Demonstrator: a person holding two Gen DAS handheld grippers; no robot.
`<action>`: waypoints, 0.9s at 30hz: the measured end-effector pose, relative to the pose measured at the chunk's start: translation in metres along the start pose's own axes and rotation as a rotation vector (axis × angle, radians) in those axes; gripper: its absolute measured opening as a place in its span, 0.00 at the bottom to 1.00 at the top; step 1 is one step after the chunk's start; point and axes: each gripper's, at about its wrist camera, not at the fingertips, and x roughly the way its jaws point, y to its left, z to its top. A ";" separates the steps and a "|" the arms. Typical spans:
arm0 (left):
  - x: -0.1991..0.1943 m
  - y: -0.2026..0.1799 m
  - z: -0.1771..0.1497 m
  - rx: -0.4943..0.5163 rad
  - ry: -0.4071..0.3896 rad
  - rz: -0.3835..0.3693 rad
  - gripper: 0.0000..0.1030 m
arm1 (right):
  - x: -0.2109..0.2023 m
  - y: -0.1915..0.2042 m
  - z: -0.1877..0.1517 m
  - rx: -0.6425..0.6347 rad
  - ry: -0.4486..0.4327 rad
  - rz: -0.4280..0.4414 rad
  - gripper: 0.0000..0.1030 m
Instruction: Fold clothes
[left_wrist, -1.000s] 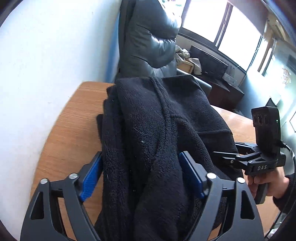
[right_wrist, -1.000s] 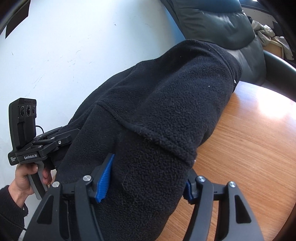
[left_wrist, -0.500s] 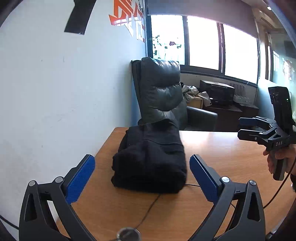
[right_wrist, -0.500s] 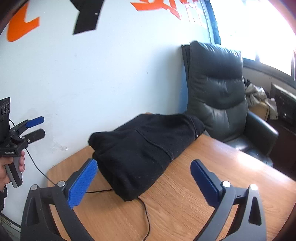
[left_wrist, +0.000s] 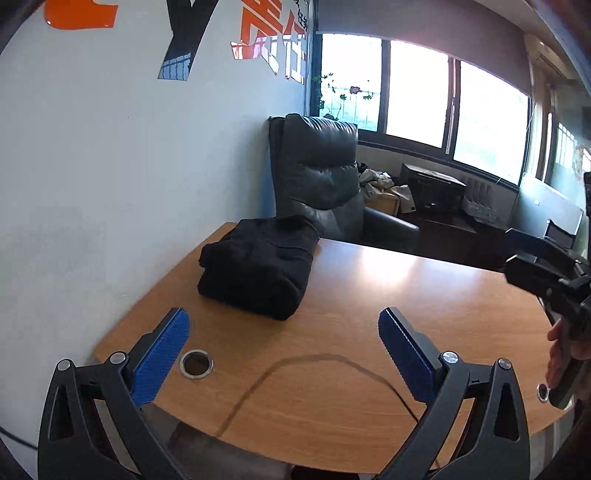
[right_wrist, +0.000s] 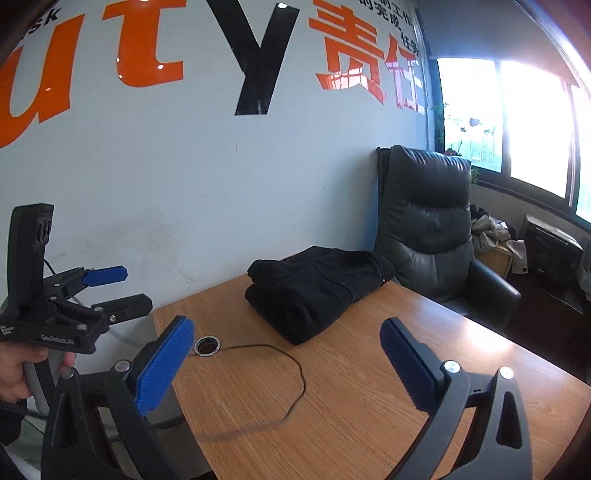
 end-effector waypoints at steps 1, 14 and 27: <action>-0.009 -0.002 -0.001 0.002 -0.009 0.002 1.00 | -0.012 0.001 -0.001 0.005 -0.010 -0.013 1.00; -0.025 -0.003 -0.027 -0.009 -0.006 0.109 1.00 | -0.052 0.022 -0.044 0.007 -0.036 -0.034 1.00; -0.011 -0.006 -0.041 0.002 0.027 0.211 1.00 | -0.017 0.056 -0.058 -0.007 -0.008 -0.020 1.00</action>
